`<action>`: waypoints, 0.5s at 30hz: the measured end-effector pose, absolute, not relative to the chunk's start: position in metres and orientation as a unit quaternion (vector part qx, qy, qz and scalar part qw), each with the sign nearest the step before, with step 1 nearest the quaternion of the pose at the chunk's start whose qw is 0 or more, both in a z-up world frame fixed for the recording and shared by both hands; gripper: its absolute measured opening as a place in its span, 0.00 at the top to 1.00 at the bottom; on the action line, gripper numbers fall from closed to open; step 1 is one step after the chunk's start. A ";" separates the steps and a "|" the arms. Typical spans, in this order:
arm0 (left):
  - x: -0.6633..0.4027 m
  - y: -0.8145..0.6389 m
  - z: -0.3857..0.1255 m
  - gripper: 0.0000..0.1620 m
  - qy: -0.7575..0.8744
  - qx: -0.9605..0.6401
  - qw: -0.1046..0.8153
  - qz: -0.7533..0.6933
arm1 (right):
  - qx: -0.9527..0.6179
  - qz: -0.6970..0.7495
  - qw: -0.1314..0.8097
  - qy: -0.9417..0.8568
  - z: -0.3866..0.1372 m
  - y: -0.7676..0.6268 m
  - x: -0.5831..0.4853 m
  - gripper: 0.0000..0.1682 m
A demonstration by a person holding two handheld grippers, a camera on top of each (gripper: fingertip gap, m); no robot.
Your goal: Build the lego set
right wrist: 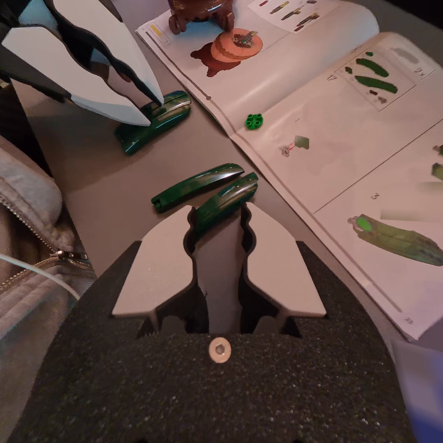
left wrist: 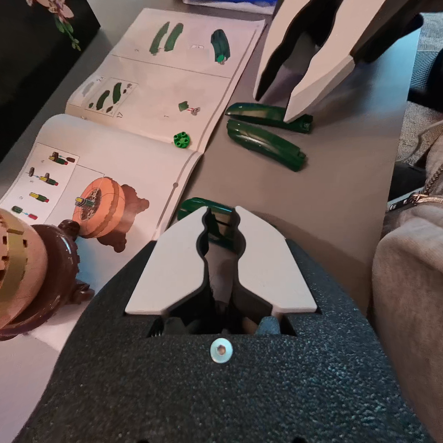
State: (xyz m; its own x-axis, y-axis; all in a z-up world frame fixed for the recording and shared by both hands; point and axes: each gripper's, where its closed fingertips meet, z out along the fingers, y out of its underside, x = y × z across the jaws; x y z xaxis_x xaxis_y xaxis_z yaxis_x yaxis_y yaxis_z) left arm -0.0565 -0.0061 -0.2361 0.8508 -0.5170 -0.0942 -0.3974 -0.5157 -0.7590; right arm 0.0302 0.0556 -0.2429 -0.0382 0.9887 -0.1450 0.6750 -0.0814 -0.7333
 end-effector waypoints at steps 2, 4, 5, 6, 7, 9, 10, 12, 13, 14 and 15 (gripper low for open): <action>-0.055 -0.007 -0.237 0.90 0.271 -0.868 0.411 -0.066 | -0.653 0.337 0.225 -0.640 -0.245 0.051 0.027 0.78; -0.056 -0.008 -0.237 0.89 0.277 -0.867 0.410 -0.061 | -0.647 0.342 0.220 -0.645 -0.243 0.046 0.026 0.76; -0.057 -0.009 -0.234 0.89 0.275 -0.866 0.414 -0.058 | -0.647 0.344 0.225 -0.642 -0.240 0.048 0.027 0.76; -0.059 -0.010 -0.230 0.89 0.272 -0.865 0.418 -0.056 | -0.649 0.347 0.229 -0.638 -0.236 0.051 0.030 0.76; -0.063 -0.011 -0.226 0.89 0.266 -0.865 0.422 -0.053 | -0.652 0.349 0.232 -0.633 -0.232 0.055 0.032 0.78; -0.074 -0.013 -0.220 0.88 0.245 -0.871 0.423 -0.044 | -0.656 0.353 0.234 -0.625 -0.228 0.062 0.037 0.83; -0.080 -0.015 -0.221 0.88 0.234 -0.877 0.417 -0.041 | -0.656 0.358 0.226 -0.625 -0.229 0.061 0.038 0.87; -0.084 -0.019 -0.229 0.88 0.227 -0.891 0.391 -0.047 | -0.661 0.353 0.205 -0.629 -0.238 0.057 0.038 0.90; -0.085 -0.021 -0.235 0.88 0.229 -0.896 0.377 -0.048 | -0.664 0.348 0.200 -0.631 -0.242 0.056 0.036 0.91; -0.085 -0.022 -0.241 0.88 0.231 -0.901 0.365 -0.045 | -0.664 0.346 0.194 -0.634 -0.245 0.054 0.034 0.91; -0.084 -0.023 -0.245 0.89 0.234 -0.903 0.357 -0.043 | -0.665 0.346 0.187 -0.635 -0.248 0.051 0.031 0.91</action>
State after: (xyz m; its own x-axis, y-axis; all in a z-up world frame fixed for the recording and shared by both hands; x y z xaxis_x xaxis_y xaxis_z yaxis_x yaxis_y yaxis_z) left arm -0.0844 -0.0232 -0.2454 0.8869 -0.4530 -0.0899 -0.3923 -0.6362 -0.6644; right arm 0.0306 0.0512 -0.2484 -0.0465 0.9740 -0.2216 0.7149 -0.1225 -0.6884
